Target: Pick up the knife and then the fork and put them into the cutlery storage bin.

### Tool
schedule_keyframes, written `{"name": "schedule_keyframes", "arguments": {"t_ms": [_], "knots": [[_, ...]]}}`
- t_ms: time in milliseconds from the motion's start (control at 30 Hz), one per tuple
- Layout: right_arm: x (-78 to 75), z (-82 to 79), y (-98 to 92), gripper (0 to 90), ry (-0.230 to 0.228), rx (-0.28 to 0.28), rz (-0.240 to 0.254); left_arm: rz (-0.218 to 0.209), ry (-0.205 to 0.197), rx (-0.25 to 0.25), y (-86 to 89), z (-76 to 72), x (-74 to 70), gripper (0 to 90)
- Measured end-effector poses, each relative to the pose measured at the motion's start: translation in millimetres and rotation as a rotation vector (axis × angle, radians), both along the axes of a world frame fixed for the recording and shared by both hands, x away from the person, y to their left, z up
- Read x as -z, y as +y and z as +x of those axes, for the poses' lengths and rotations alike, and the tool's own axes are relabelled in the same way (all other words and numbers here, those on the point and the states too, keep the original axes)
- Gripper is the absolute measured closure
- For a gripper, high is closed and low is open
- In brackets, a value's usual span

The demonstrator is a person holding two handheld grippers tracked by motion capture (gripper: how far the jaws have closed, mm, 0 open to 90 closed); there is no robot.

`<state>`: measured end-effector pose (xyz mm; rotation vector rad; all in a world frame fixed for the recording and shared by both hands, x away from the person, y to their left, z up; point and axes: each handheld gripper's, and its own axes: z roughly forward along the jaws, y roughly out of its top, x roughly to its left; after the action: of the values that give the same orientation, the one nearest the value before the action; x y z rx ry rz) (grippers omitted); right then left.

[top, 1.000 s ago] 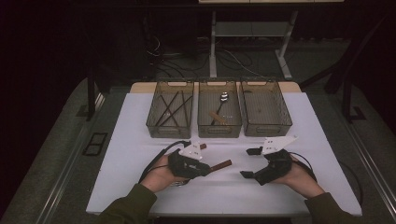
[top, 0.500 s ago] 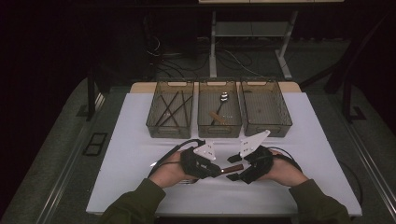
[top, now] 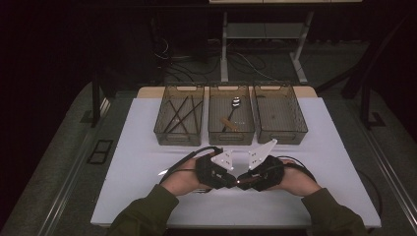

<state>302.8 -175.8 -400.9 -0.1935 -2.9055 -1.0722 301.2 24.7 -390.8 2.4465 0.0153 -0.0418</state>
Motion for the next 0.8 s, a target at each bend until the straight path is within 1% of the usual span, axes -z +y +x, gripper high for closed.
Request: {"name": "schedule_keyframes", "arguments": {"t_ms": [67, 133, 267, 300, 367, 400, 433, 467, 500, 567, 600, 633, 667, 700, 733, 800], "knots": [[0.2, 0.0, -0.1, 72.0, 0.001, -0.006, -0.002, -0.001, -0.002, 0.007, -0.7, -0.3, 0.5, 76.8], [0.8, 0.1, -0.2, 73.9, 0.003, -0.025, -0.002, 0.004, -0.005, 0.025, -1.0, -0.9, 0.6, 76.7], [1.2, -0.3, -0.3, 75.2, 0.027, -0.046, 0.006, 0.007, 0.006, 0.045, 0.0, -0.5, -0.2, 76.7], [0.9, -0.6, -0.4, 75.2, 0.036, -0.045, 0.009, 0.0, 0.009, 0.044, 0.5, -0.7, -0.3, 76.6], [0.4, 0.0, -1.1, 75.3, 0.035, -0.049, 0.017, -0.013, 0.012, 0.046, 1.6, 0.1, -0.8, 76.6], [-0.1, 0.0, -1.6, 75.3, 0.042, -0.048, 0.023, -0.019, -0.001, 0.053, 2.3, 1.6, -1.7, 76.5], [-0.5, 0.3, -2.3, 75.3, 0.046, -0.044, 0.03, -0.029, 0.002, 0.048, 3.2, 1.1, -1.9, 76.4], [-0.6, 0.6, -3.0, 75.3, 0.047, -0.041, 0.041, -0.035, -0.003, 0.049, 4.0, 1.7, -2.7, 75.8], [-1.2, 1.1, -4.0, 75.4, 0.053, -0.036, 0.046, -0.042, -0.004, 0.042, 5.1, 1.6, -3.1, 74.7], [-1.6, 1.8, -6.0, 75.4, 0.044, -0.022, 0.04, -0.059, -0.005, 0.026, 8.7, 2.6, -4.1, 68.2], [-1.4, 2.4, -7.1, 75.3, 0.04, -0.02, 0.033, -0.074, 0.011, 0.01, 11.3, 2.4, -4.1, 63.5], [-1.1, 2.6, -8.5, 75.3, 0.036, -0.01, 0.028, -0.084, 0.013, 0.0, 14.2, 3.0, -4.3, 61.8], [-0.6, 3.0, -10.0, 75.3, 0.036, 0.0, 0.029, -0.092, 0.004, -0.01, 17.5, 4.0, -4.5, 58.9], [-0.3, 3.8, -11.7, 75.3, 0.037, 0.003, 0.026, -0.109, -0.006, -0.026, 21.0, 5.3, -4.2, 54.8], [-0.1, 4.4, -13.6, 75.3, 0.029, 0.015, 0.021, -0.121, 0.005, -0.047, 25.6, 5.4, -3.8, 52.0], [-0.3, 5.7, -18.1, 75.3, 0.025, 0.038, 0.02, -0.168, -0.008, -0.095, 35.5, 6.8, -3.4, 46.7]]}}
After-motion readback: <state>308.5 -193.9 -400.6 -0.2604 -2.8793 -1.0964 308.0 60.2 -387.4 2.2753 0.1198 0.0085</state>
